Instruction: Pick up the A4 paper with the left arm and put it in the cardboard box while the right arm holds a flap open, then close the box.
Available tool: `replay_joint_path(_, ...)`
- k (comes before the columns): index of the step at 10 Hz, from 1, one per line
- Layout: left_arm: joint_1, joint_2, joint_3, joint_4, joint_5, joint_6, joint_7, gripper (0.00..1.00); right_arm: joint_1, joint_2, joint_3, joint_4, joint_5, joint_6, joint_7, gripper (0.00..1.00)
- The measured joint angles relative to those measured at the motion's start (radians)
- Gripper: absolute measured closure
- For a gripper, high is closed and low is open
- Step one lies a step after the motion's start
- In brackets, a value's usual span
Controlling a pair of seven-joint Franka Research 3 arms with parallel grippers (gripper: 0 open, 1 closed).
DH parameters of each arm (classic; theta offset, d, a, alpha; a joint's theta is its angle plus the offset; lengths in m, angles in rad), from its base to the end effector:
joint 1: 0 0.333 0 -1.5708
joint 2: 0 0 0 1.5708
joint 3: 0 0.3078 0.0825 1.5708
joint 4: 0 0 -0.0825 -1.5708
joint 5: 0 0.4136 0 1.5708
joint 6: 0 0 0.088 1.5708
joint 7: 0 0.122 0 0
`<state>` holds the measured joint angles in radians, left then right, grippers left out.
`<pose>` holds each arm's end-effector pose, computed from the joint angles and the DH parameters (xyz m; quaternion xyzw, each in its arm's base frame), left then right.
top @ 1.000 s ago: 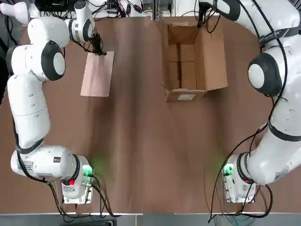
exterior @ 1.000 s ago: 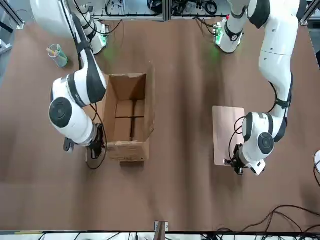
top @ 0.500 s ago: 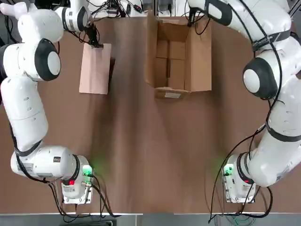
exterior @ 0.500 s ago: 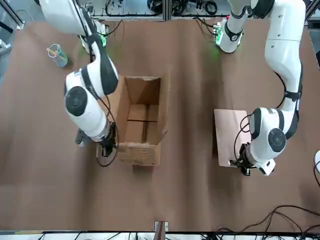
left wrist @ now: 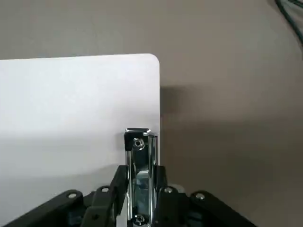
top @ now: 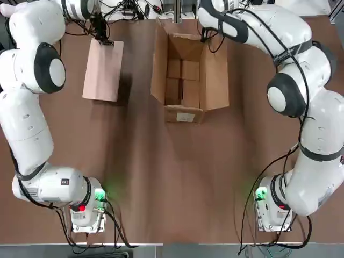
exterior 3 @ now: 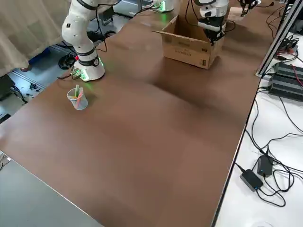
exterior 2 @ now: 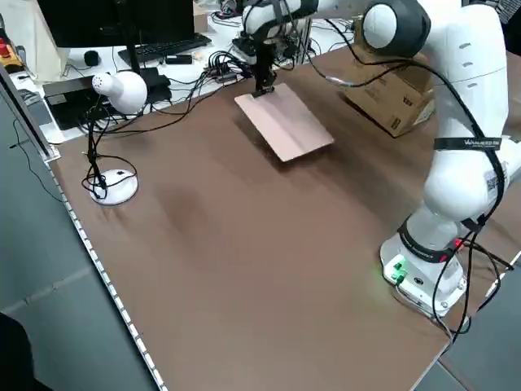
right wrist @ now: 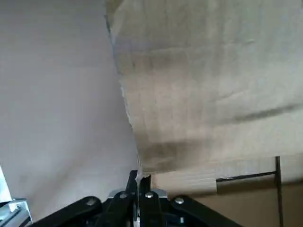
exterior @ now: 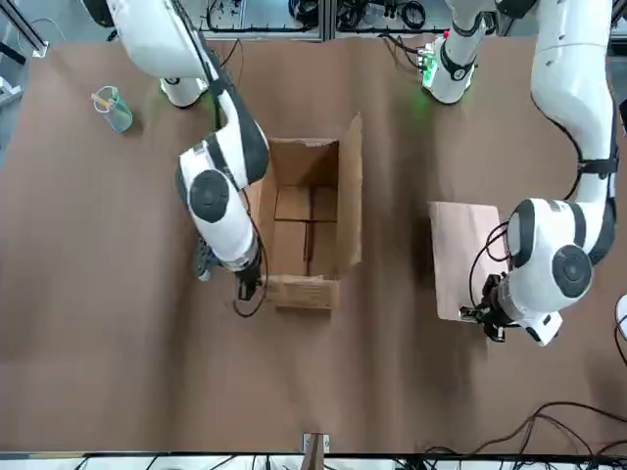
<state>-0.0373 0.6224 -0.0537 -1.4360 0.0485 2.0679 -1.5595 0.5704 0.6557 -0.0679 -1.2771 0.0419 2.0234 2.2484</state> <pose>0.7375 -0.0579 0.2934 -0.7465 -0.6653 -0.0078 0.0001 0.6659 0.3822 0.3446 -0.6416 0.7656 -0.0100 0.0449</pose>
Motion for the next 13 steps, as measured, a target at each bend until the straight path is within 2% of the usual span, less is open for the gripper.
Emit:
replay_joint_path(5,0.013,-0.057,0.001,0.03,-0.001,-0.101,0.065,0.71,0.005,0.03,-0.002,0.0,-0.024,0.03,0.0,0.95)
replay_joint_path(7,0.029,-0.1,0.002,0.049,-0.001,-0.173,0.096,0.71,0.005,0.035,-0.003,0.0,-0.035,0.035,0.0,0.87)
replay_joint_path(11,0.028,-0.179,-0.007,0.102,-0.005,-0.33,0.133,0.71,0.019,0.042,-0.003,0.002,-0.089,0.035,-0.002,0.31)
replay_joint_path(13,0.016,-0.227,-0.011,0.104,-0.037,-0.374,0.134,0.71,0.045,0.041,-0.003,0.04,-0.091,-0.027,-0.002,0.01)
